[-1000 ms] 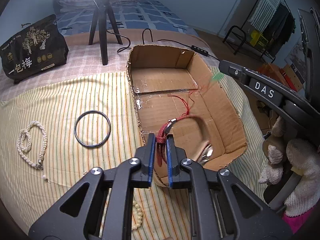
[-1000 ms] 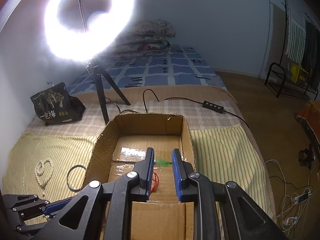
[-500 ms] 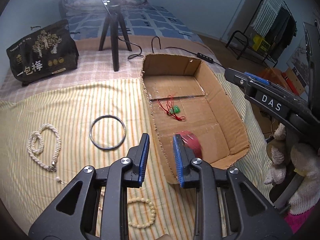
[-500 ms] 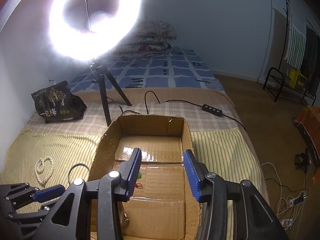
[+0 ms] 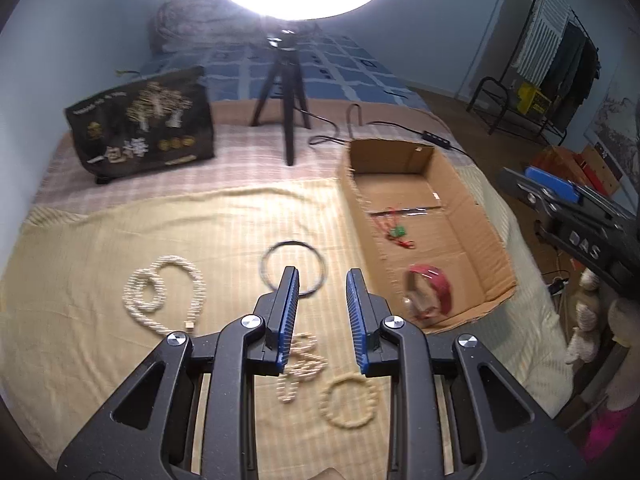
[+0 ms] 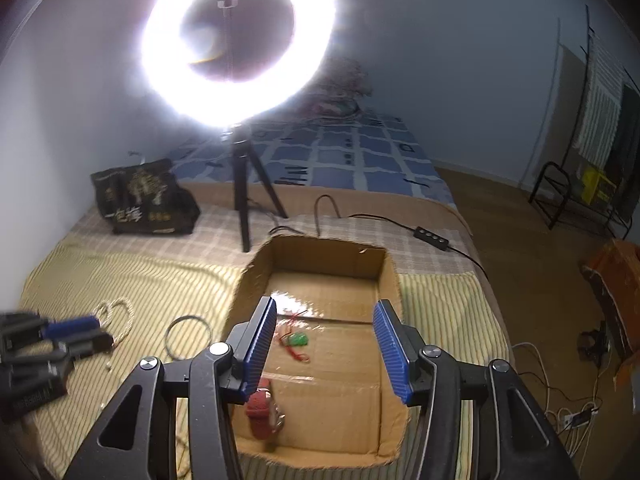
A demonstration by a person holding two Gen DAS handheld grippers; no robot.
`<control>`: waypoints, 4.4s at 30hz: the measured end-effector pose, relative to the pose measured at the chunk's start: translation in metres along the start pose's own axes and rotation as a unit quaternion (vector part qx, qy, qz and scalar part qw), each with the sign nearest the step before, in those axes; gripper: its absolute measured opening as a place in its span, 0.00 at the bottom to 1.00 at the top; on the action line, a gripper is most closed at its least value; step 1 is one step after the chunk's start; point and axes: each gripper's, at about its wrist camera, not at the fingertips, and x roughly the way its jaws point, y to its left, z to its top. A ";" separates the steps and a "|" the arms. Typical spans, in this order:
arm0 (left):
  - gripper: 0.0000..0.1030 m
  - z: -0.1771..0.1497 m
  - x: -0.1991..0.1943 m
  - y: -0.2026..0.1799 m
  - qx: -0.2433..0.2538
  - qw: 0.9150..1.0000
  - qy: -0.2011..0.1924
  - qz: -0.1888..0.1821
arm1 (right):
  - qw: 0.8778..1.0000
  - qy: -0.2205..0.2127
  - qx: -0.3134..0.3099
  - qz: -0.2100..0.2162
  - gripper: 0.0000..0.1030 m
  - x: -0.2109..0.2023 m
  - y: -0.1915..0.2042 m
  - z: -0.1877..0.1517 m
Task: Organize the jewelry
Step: 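Move left gripper to the white pearl necklace while right gripper approaches the pearl strand, then close left gripper on the pearl necklace while right gripper grasps the pearl strand, then lift and carry both pearl pieces in both grippers over the cardboard box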
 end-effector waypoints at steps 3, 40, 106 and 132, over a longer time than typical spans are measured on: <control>0.25 -0.003 -0.010 0.022 -0.004 1.000 -0.006 0.016 | 1.000 0.006 -0.018 0.013 0.51 -0.005 0.013 -0.007; 0.36 -0.037 0.024 0.181 -0.154 0.983 0.078 0.068 | 0.966 0.188 -0.030 0.176 0.71 0.058 0.146 -0.072; 0.05 -0.008 -0.001 0.164 -0.213 0.977 0.011 -0.014 | 0.972 0.145 0.029 0.181 0.07 0.055 0.136 -0.025; 0.05 0.025 -0.075 0.119 -0.183 0.978 -0.054 -0.089 | 0.984 0.054 0.089 0.144 0.07 -0.012 0.049 0.005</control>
